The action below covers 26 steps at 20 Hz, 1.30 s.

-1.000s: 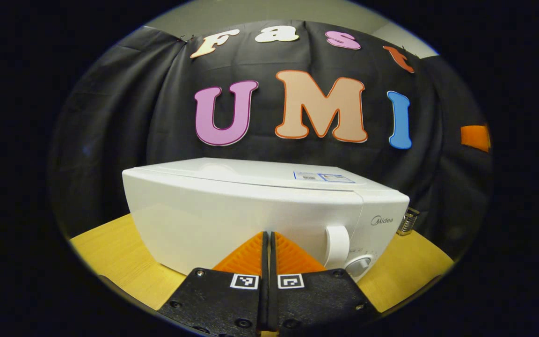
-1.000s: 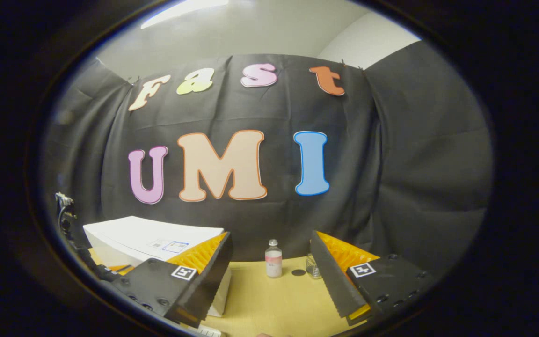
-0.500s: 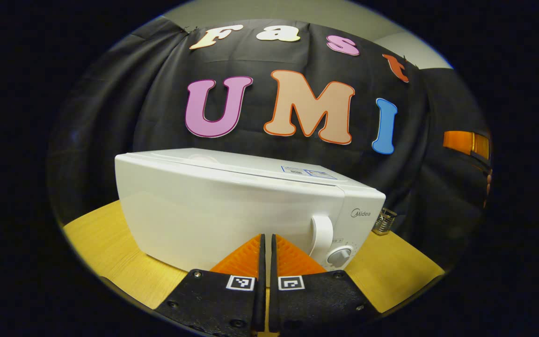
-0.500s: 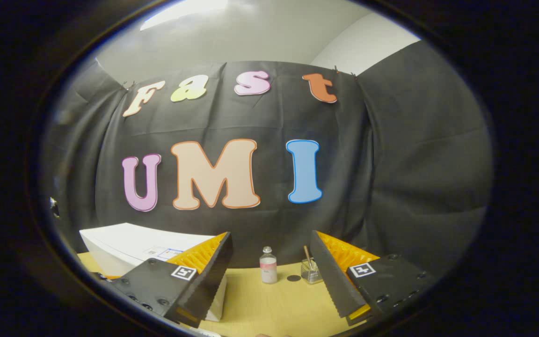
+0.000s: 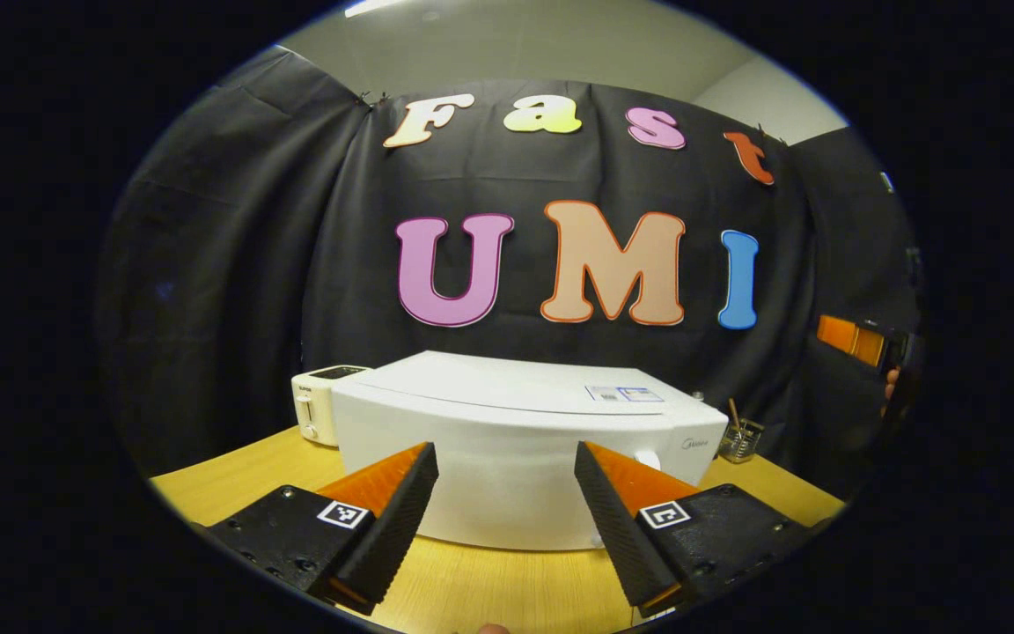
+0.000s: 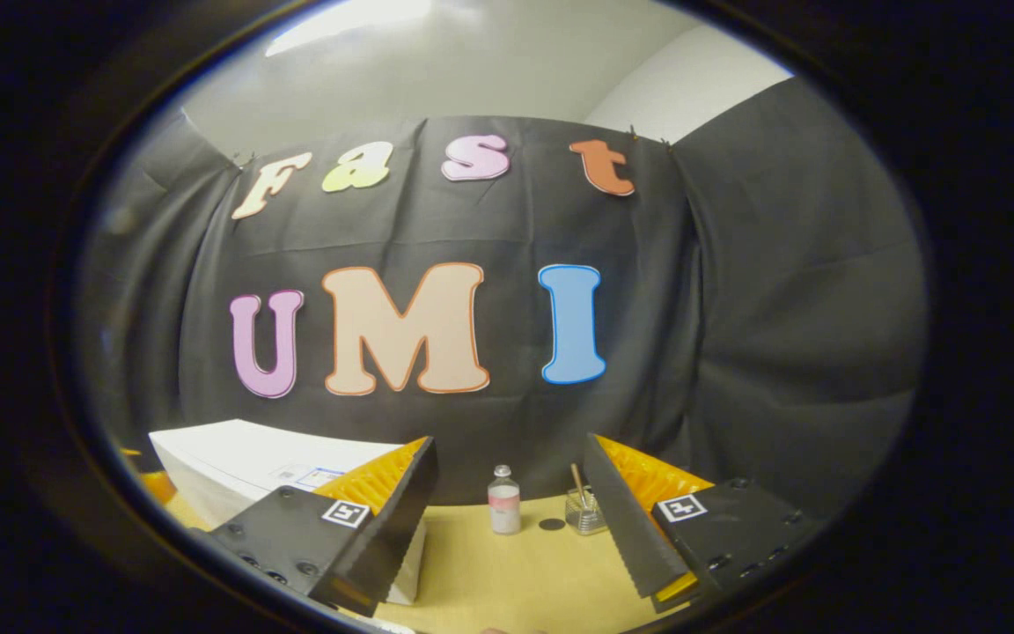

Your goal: Open the microwave oven with the left hand, put the food in, and close the microwave oven.

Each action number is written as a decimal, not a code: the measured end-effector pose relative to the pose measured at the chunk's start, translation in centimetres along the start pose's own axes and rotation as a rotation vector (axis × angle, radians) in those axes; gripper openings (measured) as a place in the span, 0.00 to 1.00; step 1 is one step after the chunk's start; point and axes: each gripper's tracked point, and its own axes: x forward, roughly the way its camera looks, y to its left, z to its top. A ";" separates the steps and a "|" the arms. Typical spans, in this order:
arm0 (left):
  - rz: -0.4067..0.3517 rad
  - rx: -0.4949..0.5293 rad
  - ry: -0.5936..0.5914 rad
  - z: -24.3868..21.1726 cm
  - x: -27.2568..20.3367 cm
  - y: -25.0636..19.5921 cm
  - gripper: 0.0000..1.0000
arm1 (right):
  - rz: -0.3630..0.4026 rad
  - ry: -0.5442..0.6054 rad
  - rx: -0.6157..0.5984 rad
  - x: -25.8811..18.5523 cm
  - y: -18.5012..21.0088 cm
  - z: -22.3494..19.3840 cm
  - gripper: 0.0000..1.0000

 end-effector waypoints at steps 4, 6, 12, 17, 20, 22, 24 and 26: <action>-0.029 0.002 -0.027 3.6 0.1 -0.2 0.96 | 0.025 -0.012 -0.013 -0.3 0.5 0.3 0.96; -0.034 0.008 -0.057 5.5 0.1 -0.1 0.96 | 0.025 -0.019 -0.023 -0.3 0.6 0.5 1.00; 0.003 0.041 -0.088 7.1 0.4 0.6 0.96 | 0.026 -0.027 -0.015 -0.4 0.4 0.7 1.00; 0.003 0.045 -0.092 7.1 0.4 0.4 0.96 | 0.016 -0.009 -0.015 -0.1 0.4 0.2 0.96; 0.016 0.056 -0.079 6.5 0.5 0.4 0.96 | 0.000 0.008 -0.034 0.2 0.1 -0.3 0.96; 0.025 0.071 -0.075 6.4 0.6 0.5 0.96 | 0.000 0.019 -0.037 0.4 0.3 -0.7 0.96; 0.022 0.073 -0.078 6.5 0.5 0.4 0.96 | -0.001 0.027 -0.039 0.6 0.4 -1.0 0.96; 0.020 0.073 -0.080 6.5 0.5 0.2 0.96 | -0.004 0.031 -0.042 0.7 0.4 -1.1 0.96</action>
